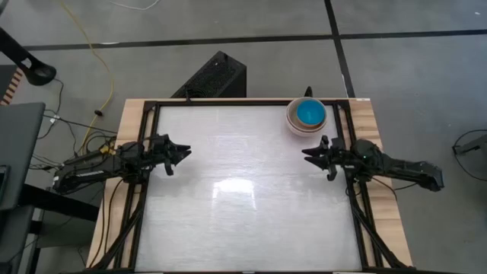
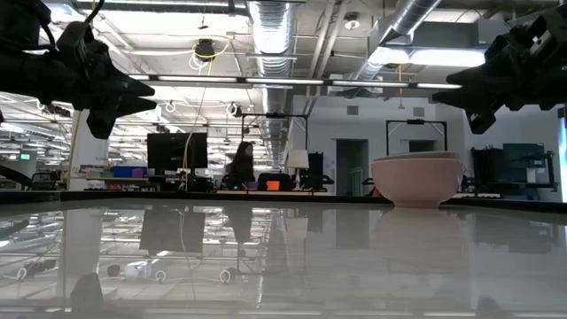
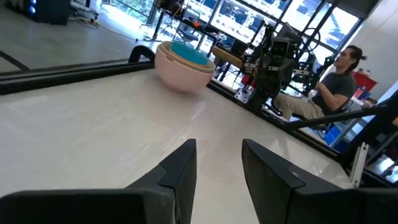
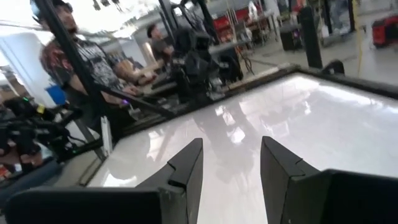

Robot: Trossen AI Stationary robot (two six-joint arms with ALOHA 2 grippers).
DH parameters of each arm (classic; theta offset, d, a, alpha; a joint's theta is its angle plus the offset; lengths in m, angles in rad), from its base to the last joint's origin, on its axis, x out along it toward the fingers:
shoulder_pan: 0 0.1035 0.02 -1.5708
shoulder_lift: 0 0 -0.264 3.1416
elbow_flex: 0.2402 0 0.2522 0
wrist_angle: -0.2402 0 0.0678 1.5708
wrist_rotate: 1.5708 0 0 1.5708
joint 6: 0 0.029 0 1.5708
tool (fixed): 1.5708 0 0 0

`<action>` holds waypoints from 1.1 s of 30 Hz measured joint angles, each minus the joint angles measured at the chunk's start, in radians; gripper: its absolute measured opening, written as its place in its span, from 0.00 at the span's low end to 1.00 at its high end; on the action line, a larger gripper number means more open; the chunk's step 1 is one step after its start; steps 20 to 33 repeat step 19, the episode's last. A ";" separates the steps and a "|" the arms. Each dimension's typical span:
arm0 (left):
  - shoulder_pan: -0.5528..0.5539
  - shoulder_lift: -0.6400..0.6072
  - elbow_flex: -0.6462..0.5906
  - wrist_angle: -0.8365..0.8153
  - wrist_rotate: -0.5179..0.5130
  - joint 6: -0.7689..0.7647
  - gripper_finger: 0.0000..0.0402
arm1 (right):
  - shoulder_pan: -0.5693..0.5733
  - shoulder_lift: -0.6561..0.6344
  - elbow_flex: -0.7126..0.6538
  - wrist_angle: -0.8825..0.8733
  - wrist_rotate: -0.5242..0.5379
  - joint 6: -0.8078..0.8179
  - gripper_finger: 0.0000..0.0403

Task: Nest bowls inside each other
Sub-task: Return to Home Position

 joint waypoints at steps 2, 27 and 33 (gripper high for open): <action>0.000 0.000 0.000 0.000 -0.001 0.031 0.29 | 0.010 0.023 0.000 -0.004 0.009 0.001 0.32; -0.001 0.000 -0.002 -0.005 0.114 0.011 0.29 | 0.069 0.120 -0.002 -0.008 0.009 0.053 0.32; -0.001 0.000 -0.002 -0.005 0.114 0.011 0.29 | 0.069 0.120 -0.002 -0.008 0.009 0.053 0.32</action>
